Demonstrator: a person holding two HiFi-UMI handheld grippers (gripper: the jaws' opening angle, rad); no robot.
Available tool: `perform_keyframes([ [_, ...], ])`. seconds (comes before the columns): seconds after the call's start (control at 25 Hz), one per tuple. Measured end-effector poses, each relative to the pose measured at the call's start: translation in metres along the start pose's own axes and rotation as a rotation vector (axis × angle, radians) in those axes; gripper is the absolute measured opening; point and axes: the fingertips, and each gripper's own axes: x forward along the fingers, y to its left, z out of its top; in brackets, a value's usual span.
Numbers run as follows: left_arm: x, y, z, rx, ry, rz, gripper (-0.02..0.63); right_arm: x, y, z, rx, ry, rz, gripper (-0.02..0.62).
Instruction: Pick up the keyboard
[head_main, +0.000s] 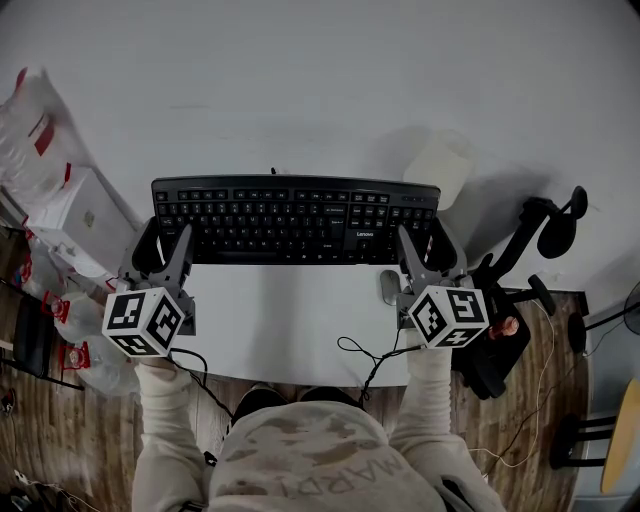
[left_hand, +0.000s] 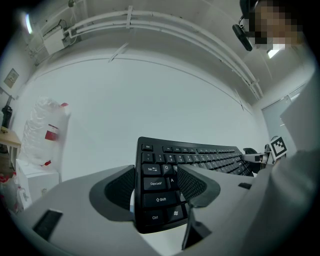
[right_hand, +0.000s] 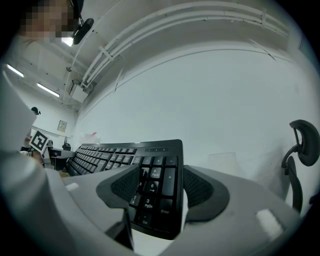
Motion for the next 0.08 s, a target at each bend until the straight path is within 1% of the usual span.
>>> perform_keyframes([
  [0.08,0.0001,0.0001,-0.0016,-0.003,0.0,0.001,0.261,0.0004,-0.0003,-0.0006,-0.003,0.0,0.002,0.278],
])
